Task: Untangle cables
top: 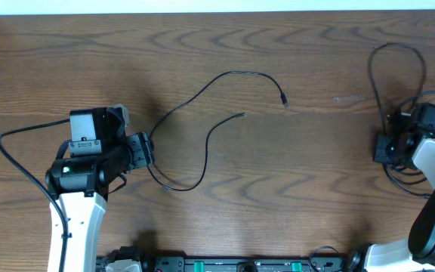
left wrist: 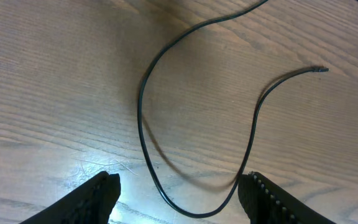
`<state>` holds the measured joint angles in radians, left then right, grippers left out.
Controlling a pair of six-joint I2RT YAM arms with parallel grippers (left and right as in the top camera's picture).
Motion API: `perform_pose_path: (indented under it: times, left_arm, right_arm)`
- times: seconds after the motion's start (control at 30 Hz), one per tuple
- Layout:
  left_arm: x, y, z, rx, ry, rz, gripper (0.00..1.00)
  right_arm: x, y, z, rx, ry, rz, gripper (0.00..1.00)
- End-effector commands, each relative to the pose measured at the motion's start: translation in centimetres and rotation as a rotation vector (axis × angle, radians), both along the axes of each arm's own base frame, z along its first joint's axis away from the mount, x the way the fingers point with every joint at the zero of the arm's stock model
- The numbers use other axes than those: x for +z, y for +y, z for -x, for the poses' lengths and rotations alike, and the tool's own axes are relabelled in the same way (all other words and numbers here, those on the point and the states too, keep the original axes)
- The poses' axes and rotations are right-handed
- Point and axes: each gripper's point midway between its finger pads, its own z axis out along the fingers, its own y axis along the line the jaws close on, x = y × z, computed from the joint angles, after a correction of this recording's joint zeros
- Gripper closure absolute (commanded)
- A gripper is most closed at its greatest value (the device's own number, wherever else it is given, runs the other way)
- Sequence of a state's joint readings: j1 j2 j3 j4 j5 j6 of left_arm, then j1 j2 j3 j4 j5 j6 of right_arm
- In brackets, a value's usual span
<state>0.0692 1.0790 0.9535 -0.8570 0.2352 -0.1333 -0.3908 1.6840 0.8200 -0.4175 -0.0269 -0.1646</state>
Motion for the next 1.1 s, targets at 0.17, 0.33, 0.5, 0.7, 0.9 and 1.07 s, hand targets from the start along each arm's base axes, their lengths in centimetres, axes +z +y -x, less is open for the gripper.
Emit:
perform_pose_path:
  times: [0.17,0.33,0.5,0.7,0.9,1.07]
  left_arm:
    - [0.3,0.0,-0.1,-0.009,-0.008,0.002,0.33]
    - [0.2,-0.1,0.1,-0.008,-0.001,0.003,0.33]
    - [0.2,-0.1,0.1,-0.008,0.0,0.003,0.33]
    - [0.1,-0.1,0.1,-0.008,0.004,0.004,0.33]
    - [-0.3,-0.1,0.2,-0.009,0.025,0.007,0.33]
    - [-0.5,-0.3,0.3,-0.014,0.033,0.015,0.33]
  right_arm:
    - [0.5,-0.8,-0.4,-0.064,-0.005,-0.078,0.99]
    - [9.9,-5.9,-5.3,-0.116,-0.239,0.02,0.99]
    - [19.9,-12.4,-7.3,-0.208,-0.445,0.147,0.99]
    - [27.3,-20.7,-4.3,-0.38,-0.589,0.29,0.99]
    - [25.3,-24.4,0.0,-0.612,-0.558,0.221,0.99]
    - [23.5,-24.7,1.5,-0.741,-0.529,0.132,0.61]
